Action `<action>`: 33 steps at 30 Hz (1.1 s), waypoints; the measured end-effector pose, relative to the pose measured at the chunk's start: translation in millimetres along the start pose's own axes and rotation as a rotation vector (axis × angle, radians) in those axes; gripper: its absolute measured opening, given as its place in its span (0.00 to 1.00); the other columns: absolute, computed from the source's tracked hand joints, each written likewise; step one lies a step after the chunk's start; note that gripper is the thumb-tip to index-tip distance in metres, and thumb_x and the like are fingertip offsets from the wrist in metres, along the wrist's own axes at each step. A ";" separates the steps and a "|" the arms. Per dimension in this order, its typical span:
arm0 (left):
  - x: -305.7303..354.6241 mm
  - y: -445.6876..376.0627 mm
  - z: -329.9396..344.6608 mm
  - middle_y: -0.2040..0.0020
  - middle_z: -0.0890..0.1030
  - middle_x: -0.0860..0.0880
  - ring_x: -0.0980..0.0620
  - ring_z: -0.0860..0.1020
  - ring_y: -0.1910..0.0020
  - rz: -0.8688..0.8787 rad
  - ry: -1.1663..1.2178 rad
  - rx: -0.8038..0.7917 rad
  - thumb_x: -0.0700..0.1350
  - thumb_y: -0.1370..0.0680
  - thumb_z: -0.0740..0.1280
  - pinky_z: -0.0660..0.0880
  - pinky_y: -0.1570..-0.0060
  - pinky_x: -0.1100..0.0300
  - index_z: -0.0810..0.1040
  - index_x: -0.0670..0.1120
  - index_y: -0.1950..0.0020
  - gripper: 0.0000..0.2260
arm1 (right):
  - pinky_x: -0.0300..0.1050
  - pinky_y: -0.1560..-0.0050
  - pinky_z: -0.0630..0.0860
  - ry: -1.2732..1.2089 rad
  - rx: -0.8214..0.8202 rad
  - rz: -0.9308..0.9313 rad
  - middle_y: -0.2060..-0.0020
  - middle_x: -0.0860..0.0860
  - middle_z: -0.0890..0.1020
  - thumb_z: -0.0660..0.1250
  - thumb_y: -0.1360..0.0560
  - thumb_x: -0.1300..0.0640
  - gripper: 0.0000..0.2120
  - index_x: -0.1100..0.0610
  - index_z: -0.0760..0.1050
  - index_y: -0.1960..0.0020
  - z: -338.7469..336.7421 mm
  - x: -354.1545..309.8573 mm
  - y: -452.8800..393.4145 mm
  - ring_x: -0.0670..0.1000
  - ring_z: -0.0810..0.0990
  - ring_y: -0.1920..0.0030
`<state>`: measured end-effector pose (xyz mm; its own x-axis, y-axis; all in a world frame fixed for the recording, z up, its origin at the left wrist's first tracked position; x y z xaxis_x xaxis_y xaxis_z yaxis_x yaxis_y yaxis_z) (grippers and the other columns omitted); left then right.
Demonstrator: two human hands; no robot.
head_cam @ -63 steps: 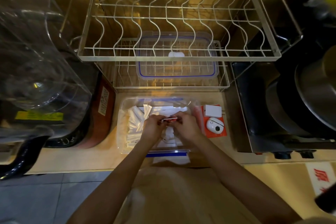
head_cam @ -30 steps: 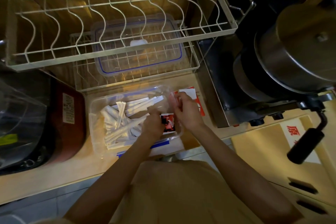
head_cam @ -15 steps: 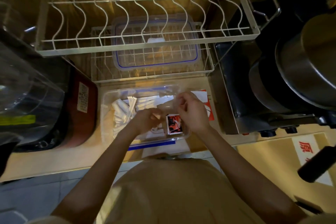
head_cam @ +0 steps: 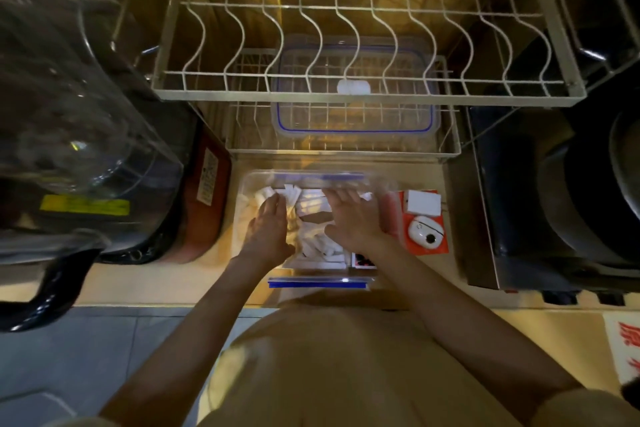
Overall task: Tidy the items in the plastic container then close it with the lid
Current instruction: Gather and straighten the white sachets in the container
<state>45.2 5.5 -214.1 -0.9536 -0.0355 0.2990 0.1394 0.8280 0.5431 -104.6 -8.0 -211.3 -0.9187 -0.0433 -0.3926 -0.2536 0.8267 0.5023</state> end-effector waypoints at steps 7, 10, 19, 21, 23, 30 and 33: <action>-2.2 -7.6 3.5 0.22 0.45 0.47 0.48 0.43 0.23 0.106 -0.193 -0.068 0.47 0.30 0.72 0.52 0.26 0.45 0.47 0.50 0.25 0.42 | 0.54 0.26 0.51 0.035 -0.062 -0.015 0.23 0.52 0.51 0.64 0.27 0.44 0.35 0.51 0.55 0.24 22.0 0.0 -19.9 0.56 0.49 0.23; -2.7 -8.7 2.7 0.22 0.42 0.48 0.49 0.41 0.23 0.188 -0.243 -0.104 0.48 0.30 0.72 0.47 0.26 0.47 0.44 0.50 0.25 0.44 | 0.53 0.26 0.52 -0.005 -0.077 -0.017 0.24 0.54 0.54 0.67 0.29 0.43 0.42 0.54 0.50 0.23 20.4 1.4 -18.9 0.56 0.52 0.24; -5.0 -20.4 10.1 0.23 0.36 0.43 0.45 0.36 0.24 0.267 -0.367 -0.248 0.58 0.36 0.74 0.41 0.27 0.44 0.35 0.43 0.26 0.57 | 0.54 0.25 0.46 0.100 -0.255 -0.100 0.23 0.54 0.46 0.76 0.37 0.43 0.56 0.56 0.43 0.23 14.1 0.0 -2.5 0.58 0.43 0.24; -5.4 -20.4 12.1 0.23 0.38 0.43 0.44 0.38 0.24 0.272 -0.407 -0.215 0.56 0.36 0.75 0.42 0.27 0.43 0.36 0.43 0.26 0.57 | 0.54 0.25 0.44 0.140 -0.263 -0.099 0.23 0.55 0.44 0.76 0.37 0.45 0.57 0.56 0.41 0.23 16.9 0.8 -2.4 0.58 0.41 0.23; -3.4 -19.6 13.8 0.22 0.42 0.43 0.44 0.41 0.24 0.274 -0.420 -0.151 0.55 0.36 0.75 0.43 0.26 0.44 0.36 0.43 0.26 0.56 | 0.54 0.25 0.44 0.216 -0.238 -0.111 0.23 0.56 0.45 0.77 0.38 0.45 0.59 0.57 0.40 0.23 21.1 -0.5 -4.3 0.59 0.42 0.23; 4.4 -16.2 17.5 0.25 0.55 0.41 0.41 0.53 0.25 0.325 -0.417 -0.004 0.55 0.37 0.76 0.44 0.26 0.45 0.32 0.44 0.27 0.59 | 0.54 0.26 0.53 0.302 -0.046 -0.149 0.26 0.57 0.57 0.75 0.37 0.46 0.50 0.59 0.52 0.25 29.7 -6.1 -3.7 0.59 0.56 0.27; 7.1 -12.1 18.1 0.27 0.60 0.42 0.42 0.57 0.26 0.333 -0.408 0.047 0.53 0.35 0.75 0.45 0.26 0.46 0.27 0.44 0.29 0.58 | 0.52 0.28 0.57 0.264 0.004 -0.156 0.29 0.56 0.62 0.74 0.36 0.48 0.43 0.59 0.59 0.28 33.5 -7.9 -2.6 0.57 0.61 0.30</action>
<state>31.9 5.4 -232.8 -0.8872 0.4468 0.1152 0.4497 0.7816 0.4323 -86.6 9.0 -235.3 -0.9156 -0.3141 -0.2510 -0.3976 0.8005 0.4485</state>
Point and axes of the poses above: each hand's wrist, its own y-axis away from the middle knuckle, its own z-axis out of the palm, x = y × z, the point moved 3 cm from there along -y, towards the middle knuckle
